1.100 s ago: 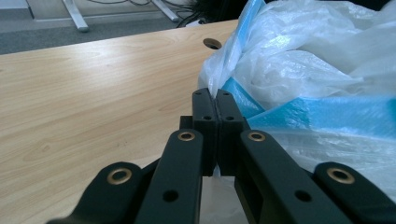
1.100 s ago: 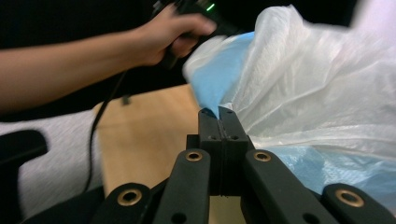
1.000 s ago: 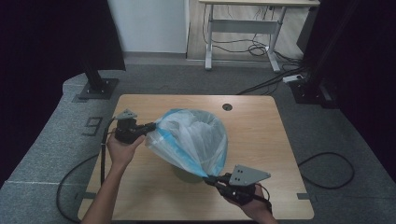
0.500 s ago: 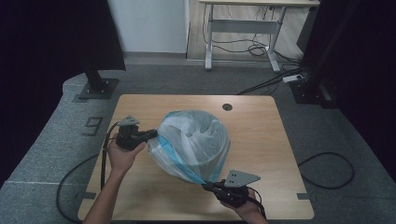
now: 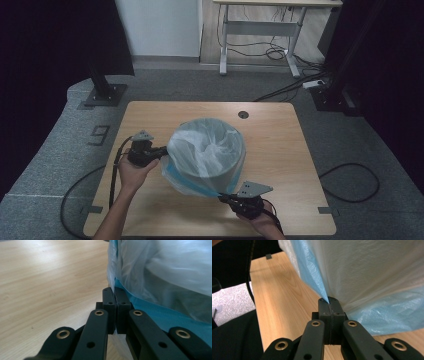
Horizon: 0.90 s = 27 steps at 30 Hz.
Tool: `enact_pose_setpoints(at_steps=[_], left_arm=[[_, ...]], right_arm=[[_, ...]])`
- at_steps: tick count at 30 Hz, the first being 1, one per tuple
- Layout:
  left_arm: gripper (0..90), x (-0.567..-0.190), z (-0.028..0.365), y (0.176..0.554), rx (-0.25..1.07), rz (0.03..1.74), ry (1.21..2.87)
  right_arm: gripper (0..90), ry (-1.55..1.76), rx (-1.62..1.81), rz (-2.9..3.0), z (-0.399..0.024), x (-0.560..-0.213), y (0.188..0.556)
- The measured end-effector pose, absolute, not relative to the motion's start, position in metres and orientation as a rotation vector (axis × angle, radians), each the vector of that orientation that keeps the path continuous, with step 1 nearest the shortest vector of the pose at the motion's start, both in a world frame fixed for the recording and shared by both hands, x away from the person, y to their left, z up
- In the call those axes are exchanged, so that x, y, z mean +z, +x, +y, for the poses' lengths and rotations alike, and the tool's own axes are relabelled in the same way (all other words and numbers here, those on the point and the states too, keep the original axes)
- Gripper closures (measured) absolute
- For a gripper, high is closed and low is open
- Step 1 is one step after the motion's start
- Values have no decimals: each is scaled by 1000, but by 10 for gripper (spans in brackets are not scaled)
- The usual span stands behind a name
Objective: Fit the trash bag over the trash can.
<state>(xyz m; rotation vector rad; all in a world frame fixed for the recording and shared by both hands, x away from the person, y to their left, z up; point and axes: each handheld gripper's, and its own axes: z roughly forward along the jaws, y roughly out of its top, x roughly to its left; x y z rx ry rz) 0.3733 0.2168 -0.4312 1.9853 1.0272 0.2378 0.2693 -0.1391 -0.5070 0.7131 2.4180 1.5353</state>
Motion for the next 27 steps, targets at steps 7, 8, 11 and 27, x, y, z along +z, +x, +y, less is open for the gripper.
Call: enact_pose_setpoints(at_steps=[7, 8, 11, 27], left_arm=[[886, -443, 211, 372, 208, 1029, 1981], [886, -446, 210, 372, 201, 1032, 1983], [886, -450, 208, 372, 194, 1038, 1984], [879, -469, 207, 374, 171, 1067, 2011]], right_arm=[[890, 786, 1495, 2483, -142, -522, 274], [890, 804, 1484, 2488, -142, -524, 275], [890, 872, 1444, 2497, -145, -531, 280], [888, 988, 1357, 2475, -157, -543, 288]])
